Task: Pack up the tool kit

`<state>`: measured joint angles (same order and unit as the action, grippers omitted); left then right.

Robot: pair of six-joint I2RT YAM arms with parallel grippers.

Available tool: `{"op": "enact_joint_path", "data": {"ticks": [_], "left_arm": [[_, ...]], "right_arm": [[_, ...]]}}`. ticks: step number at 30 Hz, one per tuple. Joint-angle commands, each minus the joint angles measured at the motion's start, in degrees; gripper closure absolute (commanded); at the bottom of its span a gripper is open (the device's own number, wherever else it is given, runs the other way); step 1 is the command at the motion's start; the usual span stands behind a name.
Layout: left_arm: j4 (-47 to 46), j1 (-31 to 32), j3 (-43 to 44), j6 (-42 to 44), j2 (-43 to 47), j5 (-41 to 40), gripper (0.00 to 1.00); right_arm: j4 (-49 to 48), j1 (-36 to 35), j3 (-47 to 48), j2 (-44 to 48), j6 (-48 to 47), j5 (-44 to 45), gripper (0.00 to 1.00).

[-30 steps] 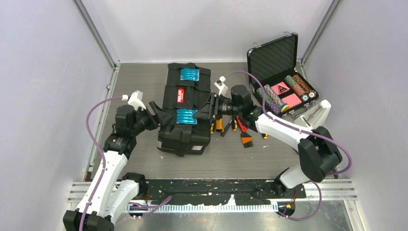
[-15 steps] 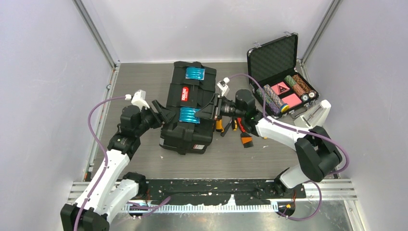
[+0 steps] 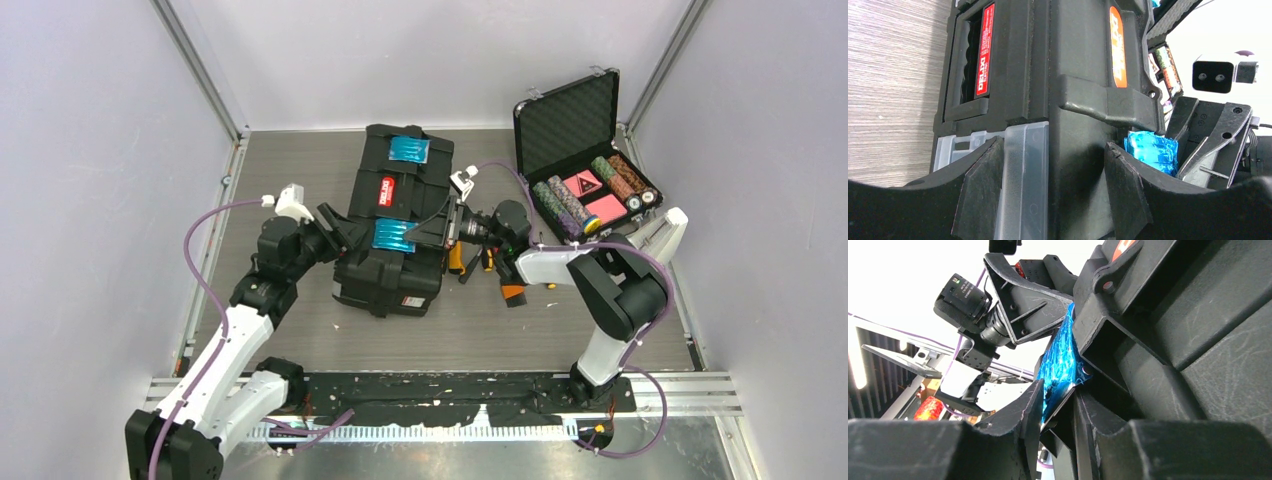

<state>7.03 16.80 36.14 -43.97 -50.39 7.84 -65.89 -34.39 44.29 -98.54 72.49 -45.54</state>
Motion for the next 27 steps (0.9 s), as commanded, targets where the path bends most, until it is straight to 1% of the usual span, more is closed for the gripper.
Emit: {"op": "enact_joint_path", "data": {"ticks": [1,2,4,10,15,19,24,27], "left_arm": [[13.0,2.0,-4.9,2.4,-3.8,1.5,0.49],[12.8,2.0,-5.0,2.3,-3.9,1.7,0.5],[12.5,2.0,-5.3,1.9,-4.1,2.1,0.5],[12.0,2.0,-5.7,1.3,-4.2,2.1,0.51],[12.2,2.0,-6.0,1.3,-4.0,1.2,0.53],[12.8,2.0,-6.1,1.7,-4.0,-0.1,0.55],[12.5,2.0,-6.2,1.8,-4.9,0.1,0.57],[12.3,2.0,-6.5,1.7,-4.9,-0.1,0.58]], "right_arm": [[-22.9,-2.3,1.3,-0.5,2.2,-0.7,0.68],[-25.3,-2.2,1.0,-1.2,2.5,-0.6,0.68],[-26.7,-2.3,0.7,-2.0,2.0,-0.5,0.68],[-26.9,-2.3,-0.1,0.0,-2.8,-0.9,0.67],[-26.9,-2.2,0.4,4.2,-3.6,-1.6,0.63],[-26.9,-2.3,0.4,7.9,-4.0,-1.9,0.61],[-26.8,-2.3,0.3,11.1,-6.4,-2.8,0.61],[-26.8,-2.4,-0.4,11.9,-8.8,-3.0,0.63]]}}
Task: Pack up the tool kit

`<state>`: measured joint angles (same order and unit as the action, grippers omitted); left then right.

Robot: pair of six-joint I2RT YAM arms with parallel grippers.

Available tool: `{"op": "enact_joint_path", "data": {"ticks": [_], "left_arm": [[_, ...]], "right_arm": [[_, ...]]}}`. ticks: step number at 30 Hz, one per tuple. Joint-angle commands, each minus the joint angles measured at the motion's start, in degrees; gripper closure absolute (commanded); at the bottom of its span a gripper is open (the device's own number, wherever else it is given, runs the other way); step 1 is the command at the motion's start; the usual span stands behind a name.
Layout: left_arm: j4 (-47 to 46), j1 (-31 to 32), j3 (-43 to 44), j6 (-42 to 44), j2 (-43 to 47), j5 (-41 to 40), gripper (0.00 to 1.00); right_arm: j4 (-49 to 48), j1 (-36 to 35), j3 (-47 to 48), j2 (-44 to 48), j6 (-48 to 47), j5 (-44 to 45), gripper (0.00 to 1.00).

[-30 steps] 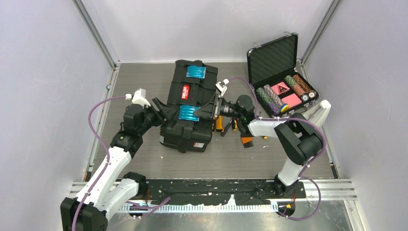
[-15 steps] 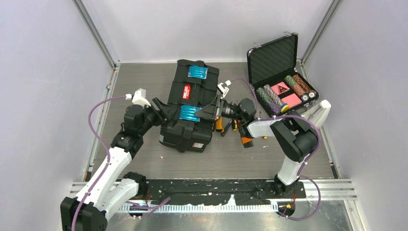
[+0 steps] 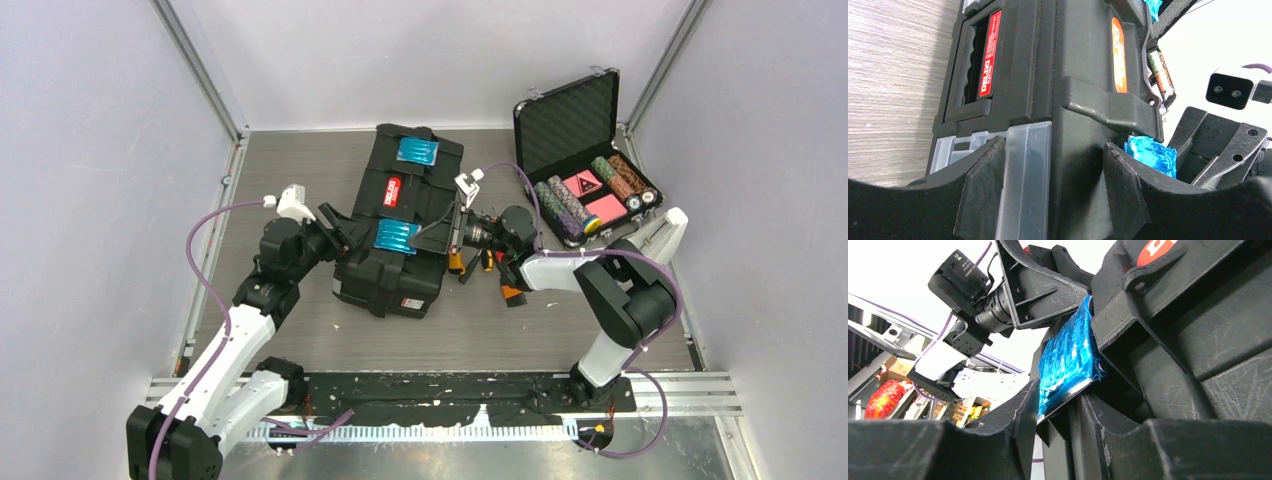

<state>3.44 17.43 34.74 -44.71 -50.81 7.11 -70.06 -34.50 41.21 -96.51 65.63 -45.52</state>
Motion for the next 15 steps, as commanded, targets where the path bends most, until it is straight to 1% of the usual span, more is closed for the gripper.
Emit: {"op": "enact_joint_path", "data": {"ticks": [1,5,8,10,11,13,14,15], "left_arm": [[15.8,1.4,-5.2,2.4,-4.5,0.6,0.59],[15.9,1.4,-5.6,2.3,-4.2,0.3,0.6],[16.2,1.4,-5.5,2.4,-3.8,-0.1,0.6],[16.9,1.4,-5.2,2.6,-3.0,-0.8,0.6],[17.3,1.4,-5.1,2.6,-2.5,-1.2,0.6],[18.3,1.4,-4.7,3.1,-1.3,-2.0,0.6],[18.7,1.5,-4.4,3.3,-0.7,-2.5,0.6],[19.3,1.5,-4.3,3.6,-0.1,-2.9,0.6]], "right_arm": [[-22.6,-2.3,2.6,10.4,-3.0,-3.0,0.64],[-22.7,-2.3,2.1,12.5,-5.0,-3.5,0.63],[-22.5,-2.2,3.2,12.6,-3.3,-3.7,0.61],[-19.5,-2.1,3.6,12.6,-3.3,-3.4,0.59],[-16.6,-2.1,3.7,12.7,-3.6,-3.3,0.56],[-11.3,-2.1,3.4,13.2,-5.1,-3.2,0.53],[-9.7,-2.1,3.1,13.8,-6.2,-3.0,0.52],[-5.5,-2.1,2.9,14.3,-7.0,-2.6,0.52]]}}
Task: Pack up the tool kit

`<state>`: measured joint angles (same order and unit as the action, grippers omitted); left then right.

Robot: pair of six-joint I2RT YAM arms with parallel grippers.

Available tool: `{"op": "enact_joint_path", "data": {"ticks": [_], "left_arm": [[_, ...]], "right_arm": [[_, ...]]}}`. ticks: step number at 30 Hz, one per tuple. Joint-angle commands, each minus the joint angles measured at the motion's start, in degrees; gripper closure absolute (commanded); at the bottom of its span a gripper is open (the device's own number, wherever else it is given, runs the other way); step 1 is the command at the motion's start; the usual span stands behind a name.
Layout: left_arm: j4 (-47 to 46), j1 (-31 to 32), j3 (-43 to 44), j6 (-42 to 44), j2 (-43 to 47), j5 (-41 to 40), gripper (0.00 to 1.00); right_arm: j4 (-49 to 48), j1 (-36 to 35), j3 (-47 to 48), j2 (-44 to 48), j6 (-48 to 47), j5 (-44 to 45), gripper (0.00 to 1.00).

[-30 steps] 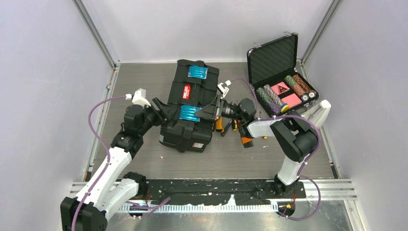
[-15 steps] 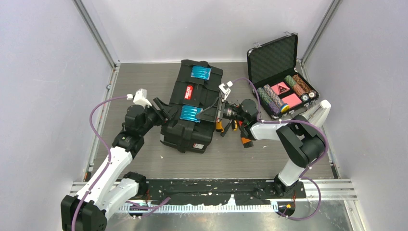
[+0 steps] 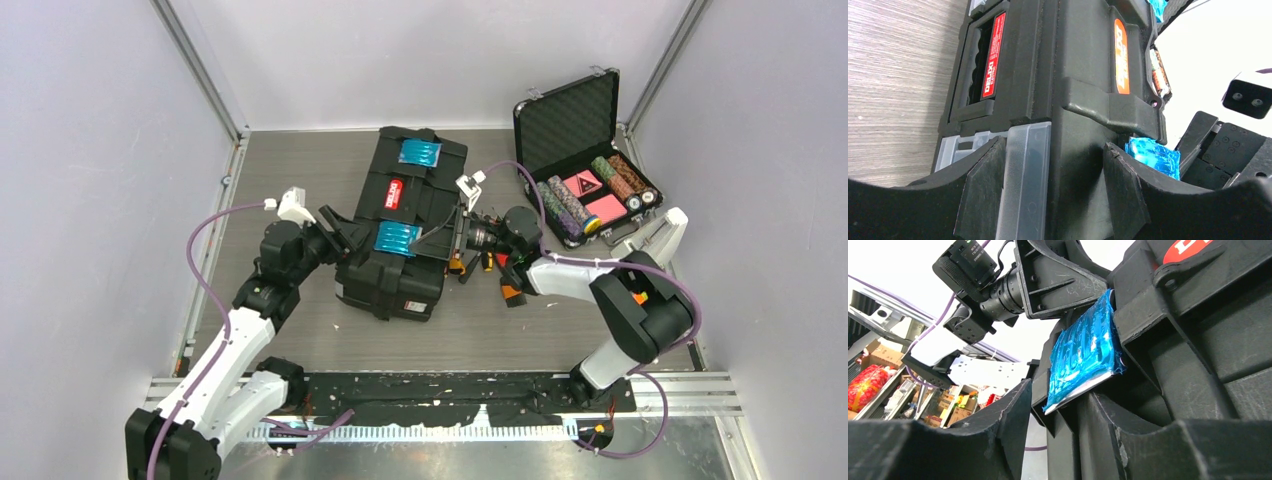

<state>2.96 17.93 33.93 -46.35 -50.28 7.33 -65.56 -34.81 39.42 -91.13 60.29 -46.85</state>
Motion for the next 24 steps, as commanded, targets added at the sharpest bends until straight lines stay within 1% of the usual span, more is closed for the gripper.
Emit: {"op": "enact_joint_path", "data": {"ticks": [1,4,5,7,11,14,19,21,24], "left_arm": [[20.3,1.0,-3.2,5.5,-0.2,-3.6,0.6],[21.6,1.0,-2.7,6.1,0.7,-4.5,0.6],[21.8,1.0,-2.6,6.3,0.8,-4.6,0.6],[22.0,1.0,-2.3,6.4,0.8,-4.7,0.6],[22.1,1.5,-1.9,6.3,0.7,-4.8,0.61],[22.1,1.9,-1.5,6.3,0.7,-4.8,0.61],[22.3,2.4,-0.7,6.4,0.4,-4.7,0.6],[22.3,2.7,-0.5,6.3,0.4,-4.6,0.6],[22.3,3.0,-0.1,6.3,0.2,-4.5,0.6]], "right_arm": [[-7.8,-1.9,4.4,10.2,-3.7,-1.0,0.52],[2.3,-2.1,3.5,14.3,-8.2,1.3,0.52],[4.3,-2.3,3.5,15.1,-10.4,1.6,0.52],[13.3,-2.4,3.8,17.5,-13.5,3.0,0.52],[26.0,-2.8,5.9,21.0,-19.9,6.8,0.52],[31.0,-3.1,7.6,21.7,-22.4,7.8,0.52],[43.3,-4.8,11.6,21.1,-26.1,12.1,0.5],[46.4,-5.9,13.3,20.1,-26.9,13.4,0.49],[48.3,-7.5,15.1,17.8,-27.2,14.8,0.48]]}}
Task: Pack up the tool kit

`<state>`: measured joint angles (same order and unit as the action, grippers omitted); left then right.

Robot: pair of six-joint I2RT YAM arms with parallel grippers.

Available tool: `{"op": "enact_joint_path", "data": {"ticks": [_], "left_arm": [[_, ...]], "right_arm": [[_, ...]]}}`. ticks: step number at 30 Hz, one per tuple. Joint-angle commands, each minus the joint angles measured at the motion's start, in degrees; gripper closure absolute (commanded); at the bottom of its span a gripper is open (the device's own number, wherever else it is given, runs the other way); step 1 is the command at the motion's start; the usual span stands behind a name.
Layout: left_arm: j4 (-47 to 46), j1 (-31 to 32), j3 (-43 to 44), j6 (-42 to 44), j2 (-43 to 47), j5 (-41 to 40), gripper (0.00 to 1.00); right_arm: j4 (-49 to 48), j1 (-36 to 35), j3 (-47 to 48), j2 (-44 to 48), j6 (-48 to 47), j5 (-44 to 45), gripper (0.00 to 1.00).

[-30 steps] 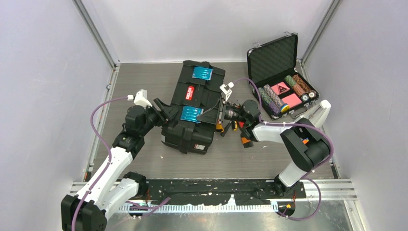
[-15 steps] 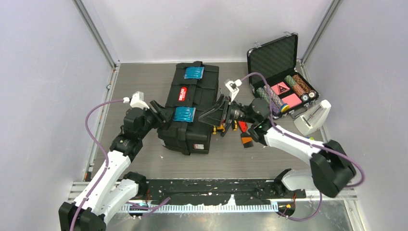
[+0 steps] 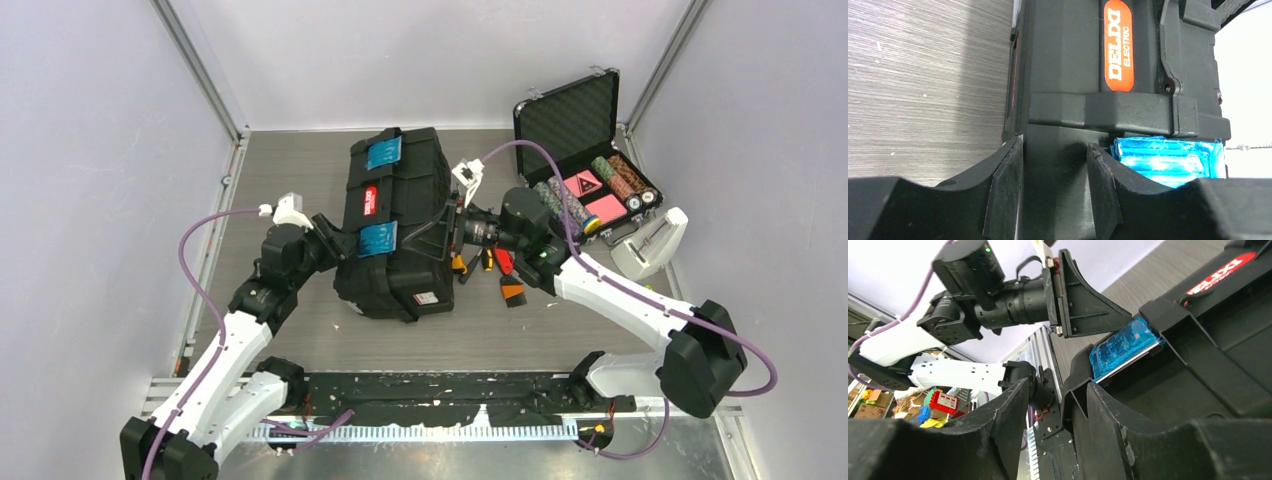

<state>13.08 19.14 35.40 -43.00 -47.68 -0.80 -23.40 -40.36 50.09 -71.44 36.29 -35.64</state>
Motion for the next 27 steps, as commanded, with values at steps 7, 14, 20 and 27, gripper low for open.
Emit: {"op": "enact_joint_path", "data": {"ticks": [7,14,20,27], "left_arm": [[11.0,1.9,-3.0,2.6,-2.6,3.9,0.59],[9.2,1.9,-4.4,2.2,-4.1,5.1,0.59],[8.3,1.9,-5.0,2.3,-4.8,5.2,0.59],[7.3,1.9,-5.2,2.6,-6.4,5.5,0.59]], "right_arm": [[18.1,-4.7,13.8,-7.1,-6.8,9.0,0.47],[26.0,-5.5,16.7,-9.7,-6.6,14.1,0.47],[29.9,-5.9,17.6,-9.7,-7.3,18.7,0.47],[20.3,-6.0,14.5,-10.2,-6.8,14.4,0.47]]}}
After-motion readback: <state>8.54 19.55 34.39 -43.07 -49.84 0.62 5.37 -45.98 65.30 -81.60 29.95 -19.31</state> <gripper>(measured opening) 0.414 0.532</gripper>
